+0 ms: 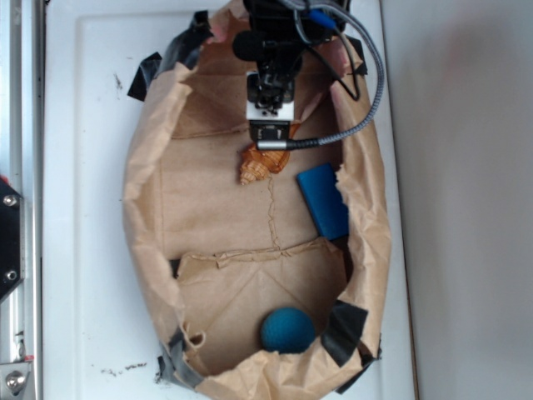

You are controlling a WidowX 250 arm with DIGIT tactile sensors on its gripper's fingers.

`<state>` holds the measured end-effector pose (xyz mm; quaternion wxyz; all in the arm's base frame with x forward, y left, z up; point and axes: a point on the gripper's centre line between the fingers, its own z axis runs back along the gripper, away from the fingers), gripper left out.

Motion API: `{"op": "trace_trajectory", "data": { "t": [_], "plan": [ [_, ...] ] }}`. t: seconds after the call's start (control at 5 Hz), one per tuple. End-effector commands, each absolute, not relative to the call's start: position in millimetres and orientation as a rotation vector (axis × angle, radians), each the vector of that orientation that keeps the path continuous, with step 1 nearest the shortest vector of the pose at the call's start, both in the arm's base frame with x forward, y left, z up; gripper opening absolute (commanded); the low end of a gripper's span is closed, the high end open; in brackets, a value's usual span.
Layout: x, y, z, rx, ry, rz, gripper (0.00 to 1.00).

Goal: Grab the shell.

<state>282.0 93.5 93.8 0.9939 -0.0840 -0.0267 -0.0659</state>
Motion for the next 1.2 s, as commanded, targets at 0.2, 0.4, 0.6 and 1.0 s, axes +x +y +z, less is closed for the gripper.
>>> {"op": "trace_trajectory", "data": {
  "t": [0.2,0.4,0.6,1.0],
  "plan": [
    [275,68,94,-0.187,0.077,-0.117,1.00],
    [275,68,94,-0.187,0.077,-0.117,1.00],
    [275,68,94,-0.187,0.077,-0.117,1.00],
    [274,38,89,-0.166,-0.047,-0.119,1.00]
  ]
}}
